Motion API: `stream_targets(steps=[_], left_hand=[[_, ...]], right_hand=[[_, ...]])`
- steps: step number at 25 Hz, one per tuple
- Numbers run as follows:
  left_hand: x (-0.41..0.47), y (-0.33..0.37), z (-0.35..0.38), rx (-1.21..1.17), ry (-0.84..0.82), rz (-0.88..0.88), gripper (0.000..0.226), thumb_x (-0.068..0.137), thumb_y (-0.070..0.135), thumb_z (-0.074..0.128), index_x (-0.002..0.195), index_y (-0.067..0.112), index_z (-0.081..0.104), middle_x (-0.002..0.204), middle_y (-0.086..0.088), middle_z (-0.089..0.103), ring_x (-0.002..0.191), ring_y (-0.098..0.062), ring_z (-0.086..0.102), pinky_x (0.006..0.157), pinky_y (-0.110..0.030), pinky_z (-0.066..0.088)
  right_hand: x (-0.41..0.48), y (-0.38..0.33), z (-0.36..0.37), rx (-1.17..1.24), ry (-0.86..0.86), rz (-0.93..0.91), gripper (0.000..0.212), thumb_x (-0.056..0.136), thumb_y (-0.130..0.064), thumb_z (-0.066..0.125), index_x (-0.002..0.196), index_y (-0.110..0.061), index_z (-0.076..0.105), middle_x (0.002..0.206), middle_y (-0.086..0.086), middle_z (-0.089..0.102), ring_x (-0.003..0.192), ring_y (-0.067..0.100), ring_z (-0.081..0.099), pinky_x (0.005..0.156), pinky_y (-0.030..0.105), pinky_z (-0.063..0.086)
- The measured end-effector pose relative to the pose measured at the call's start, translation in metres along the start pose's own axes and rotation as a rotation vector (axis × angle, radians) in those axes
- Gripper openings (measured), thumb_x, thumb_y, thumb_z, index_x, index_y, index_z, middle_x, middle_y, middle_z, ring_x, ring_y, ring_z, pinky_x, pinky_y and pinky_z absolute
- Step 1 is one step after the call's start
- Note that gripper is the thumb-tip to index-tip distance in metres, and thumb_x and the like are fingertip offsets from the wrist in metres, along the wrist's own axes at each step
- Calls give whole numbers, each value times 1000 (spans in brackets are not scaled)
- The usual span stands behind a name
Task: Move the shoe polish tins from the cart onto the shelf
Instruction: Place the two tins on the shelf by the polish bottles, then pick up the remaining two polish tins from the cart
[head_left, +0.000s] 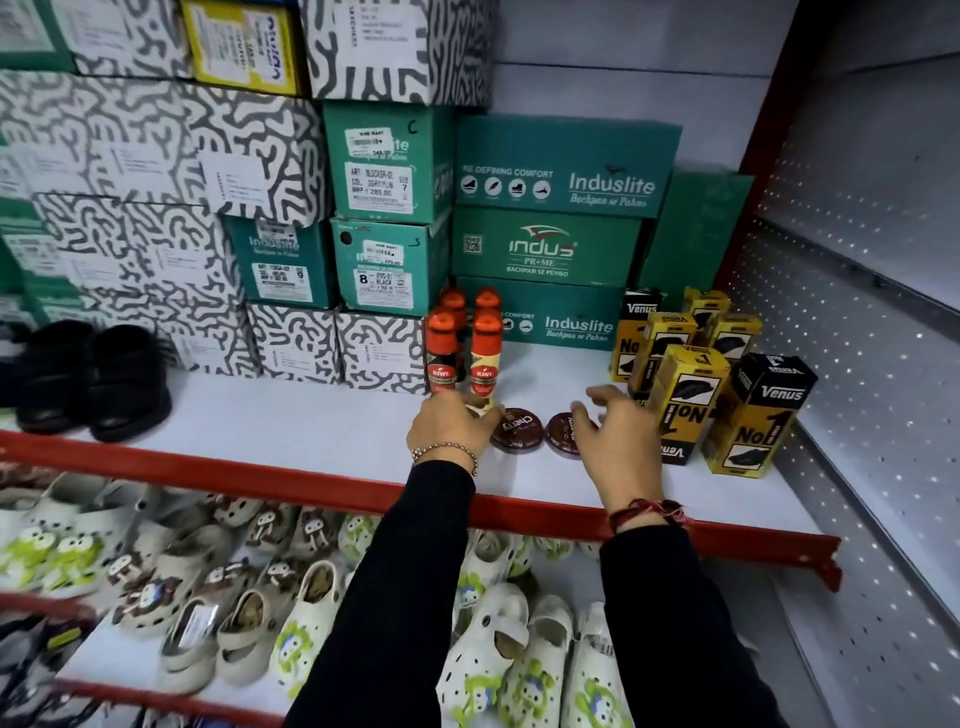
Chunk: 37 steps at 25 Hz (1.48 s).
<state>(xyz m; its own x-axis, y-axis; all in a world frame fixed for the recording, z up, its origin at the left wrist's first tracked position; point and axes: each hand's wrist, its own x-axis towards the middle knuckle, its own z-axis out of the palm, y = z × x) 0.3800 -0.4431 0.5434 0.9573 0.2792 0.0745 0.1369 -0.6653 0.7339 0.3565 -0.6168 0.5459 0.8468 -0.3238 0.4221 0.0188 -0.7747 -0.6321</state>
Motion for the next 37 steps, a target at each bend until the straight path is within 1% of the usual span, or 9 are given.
stream_targets(steps=[2, 4, 8, 12, 21, 25, 31, 34, 37], left_hand=[[-9, 1, -18, 69, 60, 61, 39, 83, 56, 61, 109, 30, 74, 110, 0, 75, 104, -28, 69, 82, -32, 52], [-18, -2, -36, 105, 159, 145, 40, 88, 53, 55, 113, 28, 72, 117, -2, 71, 108, -28, 66, 85, -36, 54], [-42, -24, -67, 271, 281, 277, 50, 96, 49, 40, 136, 25, 57, 148, -1, 51, 138, -24, 47, 114, -40, 36], [-80, -77, -98, 395, 329, 215, 59, 99, 49, 32, 153, 25, 36, 167, 2, 19, 157, -18, 7, 126, -45, -2], [-192, -230, -153, 451, 374, -206, 59, 99, 52, 29, 154, 28, 31, 168, 3, 15, 157, -18, 3, 126, -48, -6], [-234, -306, -167, 348, 399, -447, 58, 100, 52, 30, 153, 28, 33, 166, 2, 20, 157, -19, 7, 125, -45, -5], [-281, -434, -158, 3, 382, -824, 54, 100, 48, 38, 142, 17, 50, 152, -9, 46, 140, -27, 44, 114, -40, 36], [-281, -497, -139, -200, 468, -1090, 52, 97, 47, 47, 135, 13, 57, 139, -11, 60, 125, -29, 59, 102, -36, 45], [-274, -560, -106, -367, 460, -1318, 45, 95, 39, 56, 130, 10, 61, 131, -12, 67, 121, -28, 63, 98, -31, 47]], right_hand=[[-3, -13, 0, 4, -87, -142, 45, 96, -37, 50, 135, -14, 55, 139, 10, 59, 125, 29, 58, 105, 40, 46], [-8, -28, 3, -49, -187, -265, 57, 99, -44, 39, 149, -17, 37, 160, 4, 34, 150, 26, 26, 123, 43, 15], [-29, -56, 14, -137, -350, -489, 69, 99, -55, 23, 157, -23, 6, 167, -8, -3, 154, 16, -13, 118, 50, -21], [-69, -92, 36, -57, -454, -671, 68, 99, -54, 24, 157, -23, 9, 167, -9, -2, 154, 15, -12, 121, 53, -17], [-212, -160, 111, 91, -784, -925, 64, 99, -46, 31, 156, -22, 14, 167, -7, 5, 155, 19, -6, 121, 55, -12], [-278, -175, 163, 134, -1025, -962, 62, 99, -40, 38, 155, -22, 20, 166, -4, 19, 155, 21, 9, 125, 51, 11], [-381, -179, 268, -36, -1435, -792, 36, 98, -23, 45, 128, -8, 60, 128, 19, 66, 120, 33, 62, 97, 38, 49], [-427, -164, 339, -207, -1504, -682, 31, 94, -23, 50, 108, -2, 68, 112, 25, 71, 108, 38, 66, 86, 40, 51], [-466, -133, 414, -412, -1600, -649, 36, 96, -23, 49, 117, 0, 65, 118, 26, 68, 113, 39, 64, 90, 40, 49]])
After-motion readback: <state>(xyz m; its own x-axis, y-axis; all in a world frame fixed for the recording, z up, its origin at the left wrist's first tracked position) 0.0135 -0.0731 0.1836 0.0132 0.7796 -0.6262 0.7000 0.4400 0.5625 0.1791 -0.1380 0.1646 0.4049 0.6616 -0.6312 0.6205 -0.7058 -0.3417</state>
